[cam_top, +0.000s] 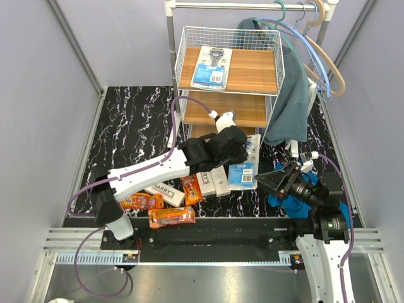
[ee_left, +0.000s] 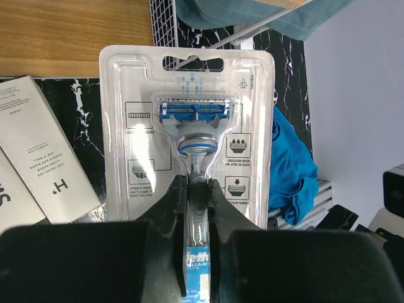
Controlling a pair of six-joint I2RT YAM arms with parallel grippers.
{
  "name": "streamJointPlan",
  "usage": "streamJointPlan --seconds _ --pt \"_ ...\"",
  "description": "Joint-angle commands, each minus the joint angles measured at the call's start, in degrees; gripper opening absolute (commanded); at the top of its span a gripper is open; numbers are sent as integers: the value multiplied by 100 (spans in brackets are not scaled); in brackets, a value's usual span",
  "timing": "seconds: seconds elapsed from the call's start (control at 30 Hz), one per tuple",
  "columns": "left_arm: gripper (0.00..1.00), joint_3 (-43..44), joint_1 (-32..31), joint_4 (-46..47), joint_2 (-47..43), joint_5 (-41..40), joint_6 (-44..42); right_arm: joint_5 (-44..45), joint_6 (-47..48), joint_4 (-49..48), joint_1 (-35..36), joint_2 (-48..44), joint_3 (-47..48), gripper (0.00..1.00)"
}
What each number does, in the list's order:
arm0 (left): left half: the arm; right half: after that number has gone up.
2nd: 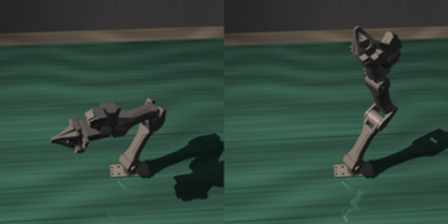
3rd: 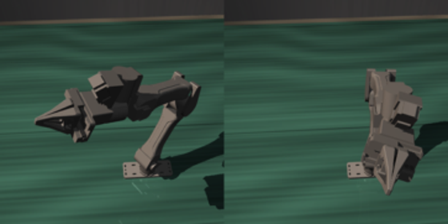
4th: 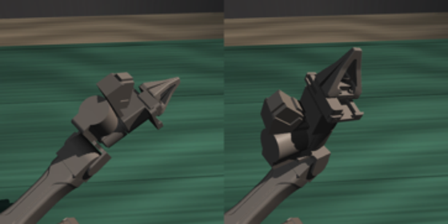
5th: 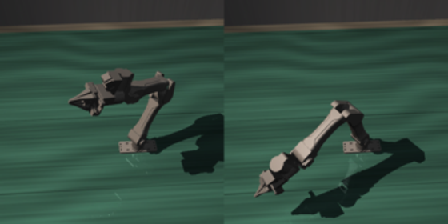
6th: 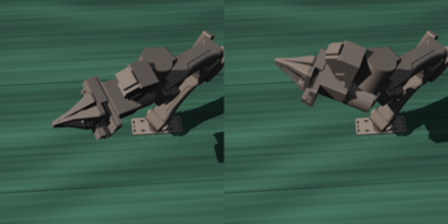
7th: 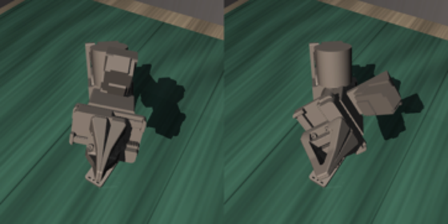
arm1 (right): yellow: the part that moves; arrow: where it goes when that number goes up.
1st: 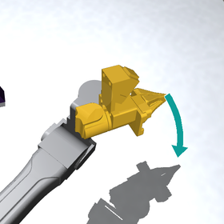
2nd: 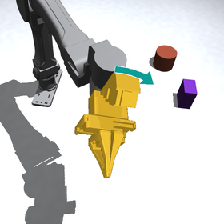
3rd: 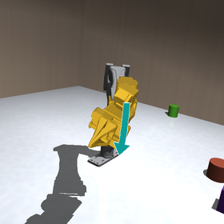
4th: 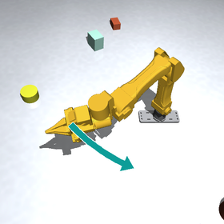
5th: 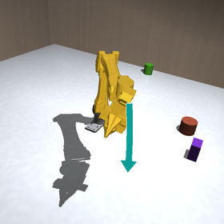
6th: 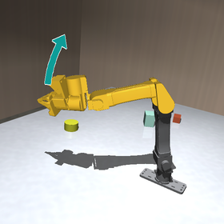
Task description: Place and organize the shaving razors onto the shelf
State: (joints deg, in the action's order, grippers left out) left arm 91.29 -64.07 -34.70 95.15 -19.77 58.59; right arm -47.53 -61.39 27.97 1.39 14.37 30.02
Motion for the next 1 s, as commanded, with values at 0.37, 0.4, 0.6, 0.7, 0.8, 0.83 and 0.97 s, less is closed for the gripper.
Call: streamJointPlan --seconds 0.37,0.4,0.6,0.7,0.8,0.83,0.97 --pt "0 697 -149 385 380 17 -49 -143 628 86 19 540 74 61" --pt "0 698 -149 385 398 17 -49 -143 628 78 19 549 48 59" --pt "0 663 -158 402 399 0 -84 -72 821 332 19 558 -145 21" --pt "11 531 -158 481 267 -53 -111 32 865 463 19 514 -181 0" --pt "50 294 -158 587 65 -10 -260 216 1172 937 19 602 38 0" --pt "72 111 -167 622 4 17 -373 270 1364 1226 19 628 135 0" --pt "99 -364 -290 587 -593 -52 -866 393 1962 1843 28 926 1020 0"
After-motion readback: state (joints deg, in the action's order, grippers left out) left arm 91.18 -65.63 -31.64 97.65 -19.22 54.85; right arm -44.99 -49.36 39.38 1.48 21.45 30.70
